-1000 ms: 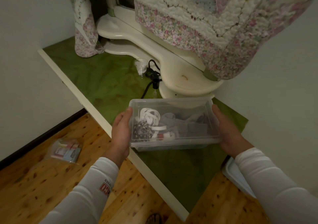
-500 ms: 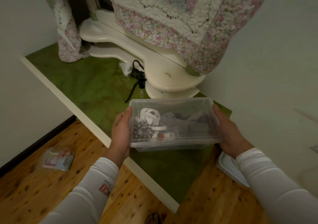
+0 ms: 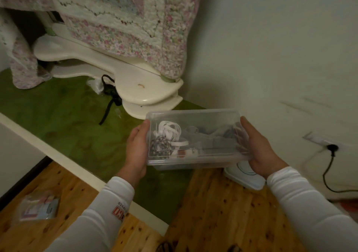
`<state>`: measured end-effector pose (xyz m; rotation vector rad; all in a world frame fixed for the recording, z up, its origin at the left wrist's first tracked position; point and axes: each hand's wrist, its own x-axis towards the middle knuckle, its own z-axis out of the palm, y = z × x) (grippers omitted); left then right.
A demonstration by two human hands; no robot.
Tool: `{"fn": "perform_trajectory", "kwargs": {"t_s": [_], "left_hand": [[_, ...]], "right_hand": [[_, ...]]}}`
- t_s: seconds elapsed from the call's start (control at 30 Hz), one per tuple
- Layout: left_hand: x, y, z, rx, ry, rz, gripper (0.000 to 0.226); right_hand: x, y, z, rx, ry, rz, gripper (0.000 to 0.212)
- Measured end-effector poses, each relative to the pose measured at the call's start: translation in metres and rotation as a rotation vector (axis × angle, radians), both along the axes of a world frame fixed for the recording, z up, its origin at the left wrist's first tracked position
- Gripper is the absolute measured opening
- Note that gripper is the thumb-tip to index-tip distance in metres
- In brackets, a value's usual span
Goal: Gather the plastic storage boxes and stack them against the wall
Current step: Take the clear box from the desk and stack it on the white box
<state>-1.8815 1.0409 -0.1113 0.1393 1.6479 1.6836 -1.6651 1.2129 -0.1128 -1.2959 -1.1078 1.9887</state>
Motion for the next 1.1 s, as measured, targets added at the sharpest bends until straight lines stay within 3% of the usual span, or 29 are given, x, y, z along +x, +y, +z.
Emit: {"fn": "perform_trajectory", "kwargs": {"t_s": [0.17, 0.33, 0.57, 0.87, 1.1], "left_hand": [[0.046, 0.035, -0.002, 0.007, -0.022, -0.094, 0.052], [0.100, 0.075, -0.007, -0.028, -0.021, -0.182, 0.053], [0.175, 0.136, -0.025, -0.044, 0.010, -0.282, 0.051], [0.257, 0.205, -0.059, -0.112, 0.026, -0.356, 0.049], [0.275, 0.239, -0.083, -0.167, 0.070, -0.367, 0.043]], "right_hand": [[0.060, 0.017, -0.003, 0.004, -0.038, -0.064, 0.032], [0.126, 0.039, -0.011, -0.009, -0.094, -0.136, 0.056], [0.214, 0.074, -0.016, 0.012, -0.098, -0.188, 0.032], [0.302, 0.121, -0.052, 0.054, -0.182, -0.246, 0.025], [0.323, 0.140, -0.082, 0.012, -0.195, -0.252, 0.038]]}}
